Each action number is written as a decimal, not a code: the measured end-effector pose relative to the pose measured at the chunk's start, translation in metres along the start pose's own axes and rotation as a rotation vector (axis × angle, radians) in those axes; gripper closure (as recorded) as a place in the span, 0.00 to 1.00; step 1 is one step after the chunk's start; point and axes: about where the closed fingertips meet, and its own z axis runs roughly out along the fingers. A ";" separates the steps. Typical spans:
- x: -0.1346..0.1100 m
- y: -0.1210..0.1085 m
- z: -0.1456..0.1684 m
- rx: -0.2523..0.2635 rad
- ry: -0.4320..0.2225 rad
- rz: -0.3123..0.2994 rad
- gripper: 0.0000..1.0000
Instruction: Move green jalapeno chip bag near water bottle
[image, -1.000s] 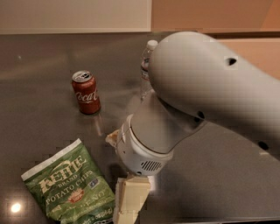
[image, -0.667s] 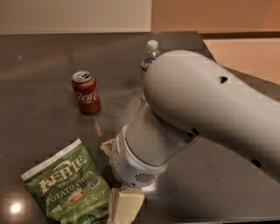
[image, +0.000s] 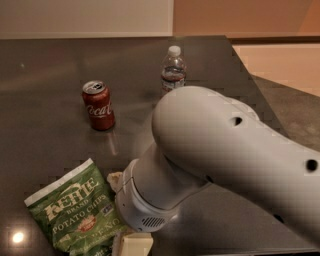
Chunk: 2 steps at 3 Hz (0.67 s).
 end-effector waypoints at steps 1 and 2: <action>0.001 -0.002 0.007 -0.001 -0.003 0.006 0.16; 0.002 -0.005 0.010 -0.001 -0.008 0.014 0.40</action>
Offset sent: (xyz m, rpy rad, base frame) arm 0.0108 0.0028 -0.0125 0.0134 0.0162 -0.0263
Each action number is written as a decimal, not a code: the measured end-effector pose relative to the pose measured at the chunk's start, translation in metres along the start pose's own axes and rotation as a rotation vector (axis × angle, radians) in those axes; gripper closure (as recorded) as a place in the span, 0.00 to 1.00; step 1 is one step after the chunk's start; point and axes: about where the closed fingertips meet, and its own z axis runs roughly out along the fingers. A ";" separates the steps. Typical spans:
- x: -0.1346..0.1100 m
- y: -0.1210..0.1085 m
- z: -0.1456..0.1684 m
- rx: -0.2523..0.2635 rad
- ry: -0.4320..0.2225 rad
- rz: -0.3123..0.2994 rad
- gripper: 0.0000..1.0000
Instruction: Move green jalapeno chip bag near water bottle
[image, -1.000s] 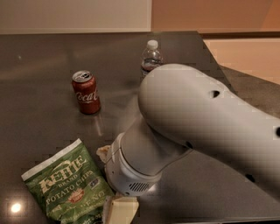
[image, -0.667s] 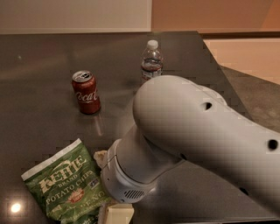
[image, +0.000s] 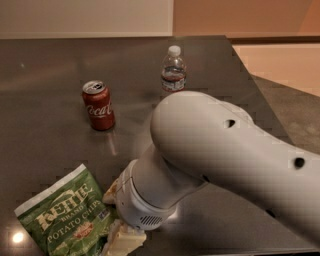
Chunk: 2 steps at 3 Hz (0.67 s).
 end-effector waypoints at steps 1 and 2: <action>0.001 -0.003 0.001 0.001 -0.003 0.005 0.71; 0.019 -0.049 -0.039 0.023 -0.012 0.096 1.00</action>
Offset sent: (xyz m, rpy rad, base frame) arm 0.1488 -0.0985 0.0807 0.0003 -0.0556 -0.2406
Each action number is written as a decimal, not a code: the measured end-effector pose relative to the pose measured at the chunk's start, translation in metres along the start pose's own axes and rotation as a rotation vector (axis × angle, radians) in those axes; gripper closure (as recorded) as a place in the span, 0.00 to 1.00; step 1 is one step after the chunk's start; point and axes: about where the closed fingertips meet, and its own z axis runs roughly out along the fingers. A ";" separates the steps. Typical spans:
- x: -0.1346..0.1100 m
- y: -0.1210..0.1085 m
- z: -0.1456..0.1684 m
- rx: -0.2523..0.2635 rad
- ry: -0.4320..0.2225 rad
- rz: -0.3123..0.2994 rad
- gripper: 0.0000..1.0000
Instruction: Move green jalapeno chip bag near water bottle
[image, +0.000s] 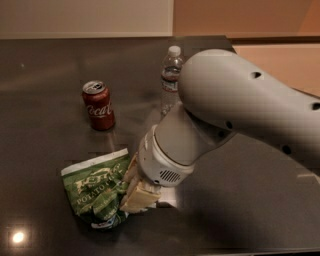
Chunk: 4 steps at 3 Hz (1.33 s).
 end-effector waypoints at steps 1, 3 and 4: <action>0.014 -0.036 -0.041 0.071 0.011 0.037 1.00; 0.049 -0.097 -0.112 0.219 0.017 0.132 1.00; 0.068 -0.107 -0.119 0.237 0.030 0.165 0.83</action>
Offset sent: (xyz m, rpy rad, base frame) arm 0.1233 -0.1107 0.0780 -0.0143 -0.1403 -0.2633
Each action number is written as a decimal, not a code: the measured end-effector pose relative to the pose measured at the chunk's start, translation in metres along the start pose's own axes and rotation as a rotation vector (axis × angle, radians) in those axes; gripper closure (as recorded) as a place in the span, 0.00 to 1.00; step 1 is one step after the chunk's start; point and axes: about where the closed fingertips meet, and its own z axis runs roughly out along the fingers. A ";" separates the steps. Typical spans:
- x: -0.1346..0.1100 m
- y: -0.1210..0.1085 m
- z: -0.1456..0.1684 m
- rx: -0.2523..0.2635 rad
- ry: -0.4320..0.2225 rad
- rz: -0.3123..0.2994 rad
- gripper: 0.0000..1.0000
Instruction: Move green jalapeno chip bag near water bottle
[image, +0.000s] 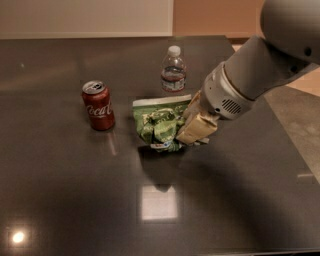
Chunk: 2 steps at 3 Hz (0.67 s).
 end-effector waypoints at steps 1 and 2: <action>0.015 -0.010 0.000 0.009 0.003 0.021 0.59; 0.024 -0.015 0.003 0.010 -0.003 0.026 0.36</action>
Offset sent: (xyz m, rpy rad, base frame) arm 0.0196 -0.0333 -0.0231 0.0170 0.0040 -0.0377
